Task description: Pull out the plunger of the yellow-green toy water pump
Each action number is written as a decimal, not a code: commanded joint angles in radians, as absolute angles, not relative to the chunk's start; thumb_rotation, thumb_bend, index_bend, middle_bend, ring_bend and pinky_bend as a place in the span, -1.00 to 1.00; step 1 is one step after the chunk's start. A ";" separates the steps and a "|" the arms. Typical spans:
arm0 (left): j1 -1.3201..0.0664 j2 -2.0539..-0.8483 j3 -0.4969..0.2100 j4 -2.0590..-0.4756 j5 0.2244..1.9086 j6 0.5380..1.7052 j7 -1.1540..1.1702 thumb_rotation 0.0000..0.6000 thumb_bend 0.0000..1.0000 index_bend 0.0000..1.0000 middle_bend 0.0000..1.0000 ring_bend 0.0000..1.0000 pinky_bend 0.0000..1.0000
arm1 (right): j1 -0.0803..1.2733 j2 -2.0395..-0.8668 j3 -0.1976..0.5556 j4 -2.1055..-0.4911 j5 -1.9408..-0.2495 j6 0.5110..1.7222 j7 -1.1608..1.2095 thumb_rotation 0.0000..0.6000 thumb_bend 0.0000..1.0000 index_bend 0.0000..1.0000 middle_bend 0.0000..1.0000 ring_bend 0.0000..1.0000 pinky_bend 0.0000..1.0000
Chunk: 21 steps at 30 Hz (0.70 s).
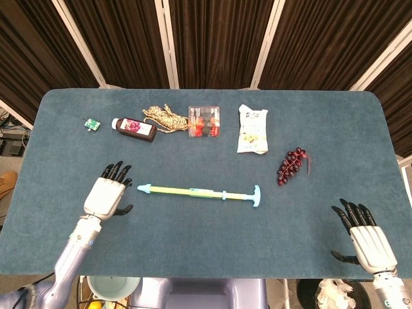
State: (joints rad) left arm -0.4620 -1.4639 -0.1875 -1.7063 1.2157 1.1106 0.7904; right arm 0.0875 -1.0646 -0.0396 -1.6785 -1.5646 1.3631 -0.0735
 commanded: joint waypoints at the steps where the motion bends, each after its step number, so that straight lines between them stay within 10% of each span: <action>1: -0.498 -1.504 -0.213 -1.671 1.172 1.097 0.819 1.00 -0.54 -0.27 -0.81 -1.00 -0.75 | 0.090 -1.066 -0.038 -1.681 -1.558 1.357 -0.075 1.00 -0.80 -0.77 -1.00 -1.00 -0.94; 21: -0.650 -1.692 -0.224 -1.519 1.004 1.070 0.966 1.00 -0.54 -0.22 -0.81 -1.00 -0.75 | 0.091 -1.059 -0.032 -1.698 -1.534 1.349 -0.063 1.00 -0.80 -0.76 -1.00 -1.00 -0.94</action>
